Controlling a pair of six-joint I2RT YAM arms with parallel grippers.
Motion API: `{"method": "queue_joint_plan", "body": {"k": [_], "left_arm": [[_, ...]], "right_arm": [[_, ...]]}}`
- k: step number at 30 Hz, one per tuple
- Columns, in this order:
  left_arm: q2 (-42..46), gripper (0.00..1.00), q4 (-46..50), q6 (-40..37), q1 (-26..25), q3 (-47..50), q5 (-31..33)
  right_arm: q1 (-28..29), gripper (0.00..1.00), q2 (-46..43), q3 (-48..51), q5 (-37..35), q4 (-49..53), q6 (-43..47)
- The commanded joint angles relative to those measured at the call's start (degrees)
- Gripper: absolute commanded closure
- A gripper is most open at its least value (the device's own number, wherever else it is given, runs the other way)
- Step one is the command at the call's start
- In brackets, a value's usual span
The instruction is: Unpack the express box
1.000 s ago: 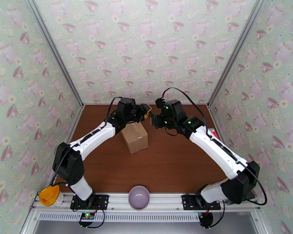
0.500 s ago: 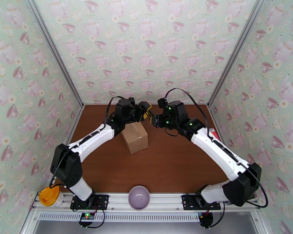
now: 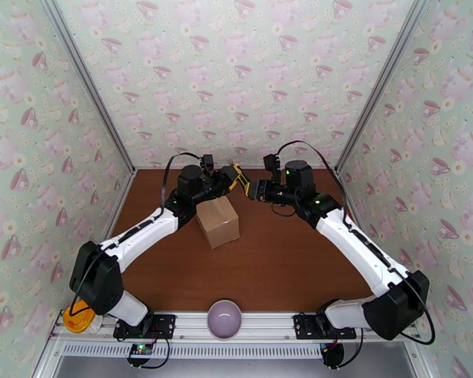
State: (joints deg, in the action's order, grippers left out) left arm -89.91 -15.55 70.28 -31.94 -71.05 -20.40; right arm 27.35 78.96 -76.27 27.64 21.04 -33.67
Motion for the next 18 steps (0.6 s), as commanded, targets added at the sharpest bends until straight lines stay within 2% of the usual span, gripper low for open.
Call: {"method": "queue_joint_plan", "body": {"k": [1,18], "left_arm": [[1.63,0.61,-5.83,-1.81,-0.44,-0.96,-1.22],[-0.24,0.62,-11.88,-2.78,-0.57,-1.14,0.89]], "right_arm": [[0.11,1.00,0.12,0.99,3.93,-1.14,-2.66],[0.14,1.00,1.81,3.23,12.35,-8.07,-7.75]]}}
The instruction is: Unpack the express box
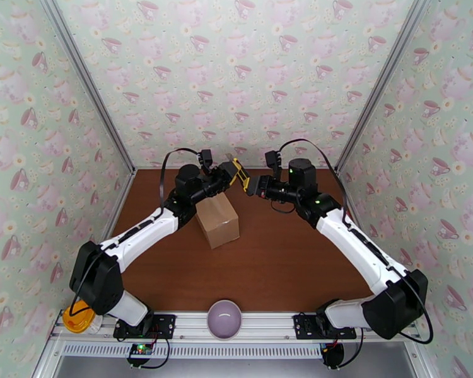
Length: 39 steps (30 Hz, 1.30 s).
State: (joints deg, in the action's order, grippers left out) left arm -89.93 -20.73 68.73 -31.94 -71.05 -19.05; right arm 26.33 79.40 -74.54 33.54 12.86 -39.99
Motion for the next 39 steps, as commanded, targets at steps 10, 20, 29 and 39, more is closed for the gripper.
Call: {"method": "queue_joint_plan", "body": {"k": [10,20,29,39], "left_arm": [[-0.86,0.62,-9.37,-0.97,-0.75,-0.94,0.05],[-0.34,1.00,-9.16,-0.91,-1.02,-0.20,0.47],[3.48,1.00,-2.87,-2.64,-2.43,1.30,11.88],[7.04,1.00,8.30,-5.44,-6.66,-2.56,30.96]], "right_arm": [[1.16,1.00,1.37,2.08,7.68,-1.61,-2.85],[1.12,1.00,1.29,2.03,8.16,-2.05,-3.43],[1.17,0.29,-1.00,5.75,4.27,-7.66,-6.46],[1.10,0.17,-6.72,18.51,-2.72,-29.08,-18.12]]}}
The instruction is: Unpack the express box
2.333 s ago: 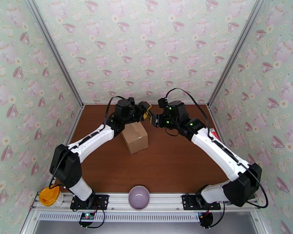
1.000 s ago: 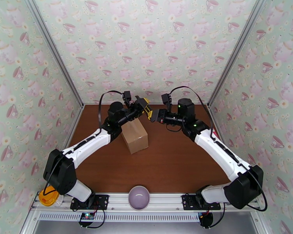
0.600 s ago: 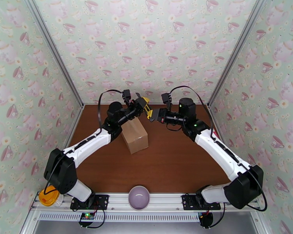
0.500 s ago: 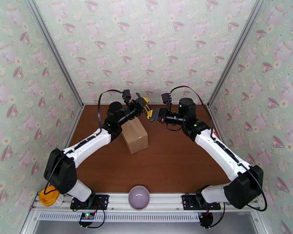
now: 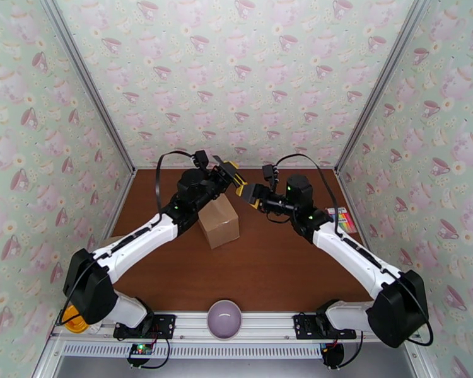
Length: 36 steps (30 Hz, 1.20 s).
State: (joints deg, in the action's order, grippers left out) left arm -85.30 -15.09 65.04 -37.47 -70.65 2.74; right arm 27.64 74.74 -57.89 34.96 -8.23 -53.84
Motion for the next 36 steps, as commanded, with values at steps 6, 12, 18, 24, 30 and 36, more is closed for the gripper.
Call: {"method": "queue_joint_plan", "body": {"k": [6,12,18,24,30,36], "left_arm": [[1.61,1.00,1.89,0.43,-4.15,-4.05,18.64],[-0.61,1.00,-3.09,1.78,-7.61,-5.53,25.84],[-3.29,1.00,-8.35,-0.82,-9.68,-8.35,29.31],[-3.96,1.00,-14.26,-2.93,-11.41,-6.93,31.91],[-3.56,1.00,-20.02,-5.80,-12.40,-4.85,34.66],[-4.26,1.00,-22.18,-5.37,-12.77,-4.06,34.72]], "right_arm": [[-0.11,0.15,-3.19,2.96,-6.76,-14.04,-6.87],[0.51,0.16,-2.35,1.07,-8.59,-18.89,-7.98],[1.62,0.18,-0.26,-2.65,-10.25,-19.59,-7.16],[1.57,0.40,1.28,-5.60,-10.61,-21.37,-6.69],[1.63,0.60,1.58,-7.57,-11.51,-20.80,-5.93],[1.58,0.68,2.56,-9.51,-10.45,-20.19,-5.85]]}}
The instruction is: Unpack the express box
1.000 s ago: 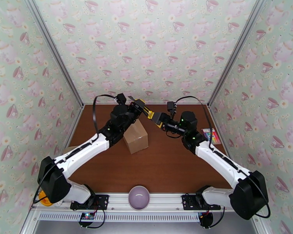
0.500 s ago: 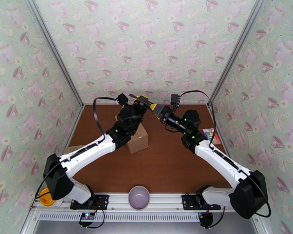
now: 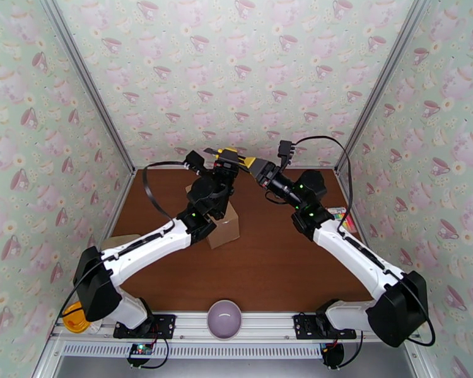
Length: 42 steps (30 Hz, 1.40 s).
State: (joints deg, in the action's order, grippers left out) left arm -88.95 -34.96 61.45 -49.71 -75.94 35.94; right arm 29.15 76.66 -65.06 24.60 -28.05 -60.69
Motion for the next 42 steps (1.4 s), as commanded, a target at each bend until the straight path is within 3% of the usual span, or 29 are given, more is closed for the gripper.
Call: {"method": "queue_joint_plan", "body": {"k": [1,3,10,14,22,34,37,40,42], "left_arm": [[-0.70,1.00,-2.33,-1.86,-0.60,1.23,1.63],[-0.79,1.00,-2.47,-1.82,-0.79,1.39,2.16],[-1.36,1.00,-3.40,-2.05,-1.27,1.37,3.01],[-1.59,1.00,-5.94,-3.53,-1.79,1.84,4.58],[-1.93,1.00,-9.01,-7.15,-2.05,1.76,6.93],[-2.72,1.00,-8.72,-7.66,-2.32,1.23,6.86],[-3.02,1.00,-8.73,-8.52,-2.41,0.98,7.00],[-3.42,1.00,-8.98,-9.57,-2.52,0.57,7.43],[-3.61,1.00,-9.20,-10.07,-2.58,0.31,7.67]], "right_arm": [[0.12,0.65,0.74,-2.57,0.14,-0.27,1.00],[0.12,0.59,0.94,-3.09,0.51,-0.25,0.88],[0.12,0.64,1.75,-4.49,1.86,0.51,0.79],[0.10,0.58,2.33,-4.92,2.93,0.71,0.33],[0.11,0.58,2.29,-4.45,3.31,0.21,-0.30],[0.10,0.79,2.96,-5.08,4.04,0.36,-0.53],[0.12,0.80,3.26,-5.55,4.63,0.43,-0.73],[0.12,0.67,3.54,-5.89,5.28,0.37,-0.98],[0.12,0.64,3.71,-6.01,5.52,0.28,-1.05]]}}
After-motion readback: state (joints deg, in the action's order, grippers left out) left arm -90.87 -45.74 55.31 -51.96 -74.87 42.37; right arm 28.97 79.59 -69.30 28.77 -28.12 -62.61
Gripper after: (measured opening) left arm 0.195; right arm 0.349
